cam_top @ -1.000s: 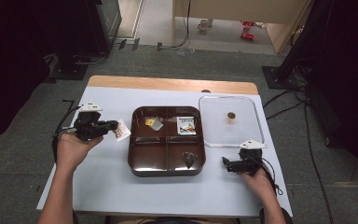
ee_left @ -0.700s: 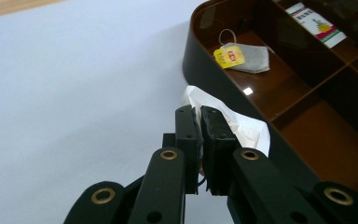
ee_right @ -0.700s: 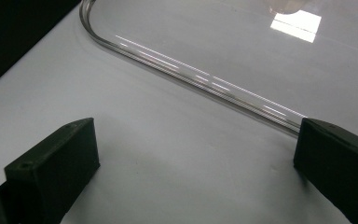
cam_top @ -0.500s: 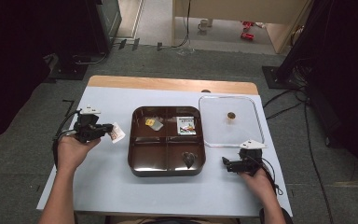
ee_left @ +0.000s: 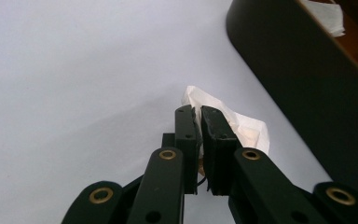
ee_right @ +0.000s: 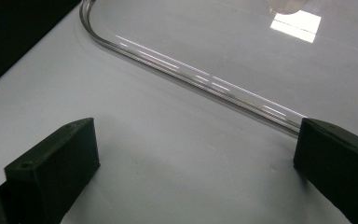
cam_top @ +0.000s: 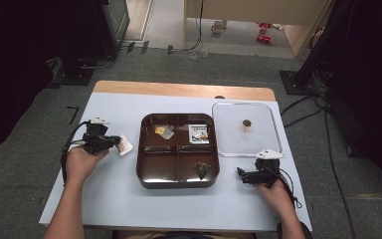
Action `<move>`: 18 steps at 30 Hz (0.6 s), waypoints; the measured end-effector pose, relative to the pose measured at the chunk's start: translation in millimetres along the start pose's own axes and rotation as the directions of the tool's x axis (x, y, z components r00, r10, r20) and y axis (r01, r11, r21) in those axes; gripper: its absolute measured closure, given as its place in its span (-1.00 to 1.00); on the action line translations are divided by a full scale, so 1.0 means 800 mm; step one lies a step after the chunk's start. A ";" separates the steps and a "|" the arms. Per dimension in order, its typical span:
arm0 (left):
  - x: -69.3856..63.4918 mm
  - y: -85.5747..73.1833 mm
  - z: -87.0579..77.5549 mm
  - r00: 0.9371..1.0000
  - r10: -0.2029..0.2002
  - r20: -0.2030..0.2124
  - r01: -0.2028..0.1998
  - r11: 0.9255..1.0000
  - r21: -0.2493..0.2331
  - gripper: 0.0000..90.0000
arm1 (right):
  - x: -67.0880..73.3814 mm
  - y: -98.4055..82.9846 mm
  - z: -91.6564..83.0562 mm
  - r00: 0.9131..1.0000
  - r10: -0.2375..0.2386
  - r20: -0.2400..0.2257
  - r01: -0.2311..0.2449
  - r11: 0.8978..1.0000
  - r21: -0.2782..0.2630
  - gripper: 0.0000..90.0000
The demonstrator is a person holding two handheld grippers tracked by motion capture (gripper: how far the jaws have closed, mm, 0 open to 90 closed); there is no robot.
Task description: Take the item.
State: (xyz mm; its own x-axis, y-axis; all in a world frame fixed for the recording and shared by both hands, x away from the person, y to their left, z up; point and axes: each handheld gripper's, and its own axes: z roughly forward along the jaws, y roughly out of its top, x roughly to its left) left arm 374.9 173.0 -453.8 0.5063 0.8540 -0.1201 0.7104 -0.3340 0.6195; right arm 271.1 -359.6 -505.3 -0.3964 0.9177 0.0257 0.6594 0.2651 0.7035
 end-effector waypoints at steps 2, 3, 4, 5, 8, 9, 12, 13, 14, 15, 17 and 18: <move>0.001 -0.002 0.004 1.000 -0.004 0.005 0.004 1.000 0.001 0.91 | 0.000 0.000 0.000 1.000 0.000 0.000 0.000 1.000 0.000 -1.00; 0.000 -0.003 0.007 1.000 0.001 0.000 -0.001 1.000 0.008 0.91 | 0.000 0.000 0.000 1.000 0.000 0.000 0.000 1.000 0.000 -1.00; -0.001 -0.003 0.009 1.000 0.012 -0.006 -0.012 1.000 0.019 0.91 | 0.000 0.000 0.000 1.000 0.000 0.000 0.000 1.000 0.000 -1.00; -0.002 -0.004 0.011 1.000 0.014 -0.002 -0.014 1.000 0.023 0.91 | 0.000 0.000 0.000 1.000 0.000 0.000 0.000 1.000 0.000 -1.00; -0.002 -0.004 0.014 1.000 0.005 0.003 -0.005 1.000 0.025 0.89 | 0.000 0.000 0.000 1.000 -0.001 0.000 0.001 1.000 0.000 -1.00; -0.001 -0.004 0.014 1.000 0.001 0.006 -0.001 1.000 0.025 0.88 | 0.000 0.000 0.000 1.000 0.000 0.000 0.000 1.000 0.000 -1.00; 0.000 -0.006 0.017 1.000 -0.012 0.015 0.012 0.999 0.034 0.78 | 0.000 0.000 0.000 1.000 -0.001 0.000 0.001 1.000 0.001 -1.00; 0.000 -0.006 0.017 1.000 -0.014 0.015 0.014 0.999 0.039 0.73 | 0.000 0.000 0.000 1.000 -0.001 0.000 0.001 1.000 0.000 -1.00; -0.001 -0.006 0.018 1.000 -0.005 0.011 0.005 0.999 0.045 0.71 | 0.000 0.000 0.000 1.000 -0.001 0.000 0.001 1.000 0.000 -1.00; -0.003 -0.006 0.018 1.000 0.002 0.008 -0.002 0.999 0.037 0.67 | 0.000 0.000 0.000 1.000 -0.002 0.000 0.002 1.000 0.000 -1.00; -0.005 -0.005 0.017 1.000 0.014 -0.004 -0.014 1.000 0.020 0.63 | 0.000 0.000 0.000 1.000 -0.001 0.000 0.001 1.000 0.001 -1.00; -0.006 -0.005 0.015 1.000 0.014 -0.003 -0.014 1.000 0.006 0.62 | 0.000 0.000 0.000 1.000 -0.001 0.000 0.001 1.000 0.001 -1.00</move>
State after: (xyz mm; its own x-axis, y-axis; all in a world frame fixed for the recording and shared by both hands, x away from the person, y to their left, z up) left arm 375.6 165.8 -465.0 0.5146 0.8505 -0.1086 0.7061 -0.3485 0.6164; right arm 271.0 -359.6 -505.2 -0.3972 0.9174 0.0246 0.6593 0.2666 0.7031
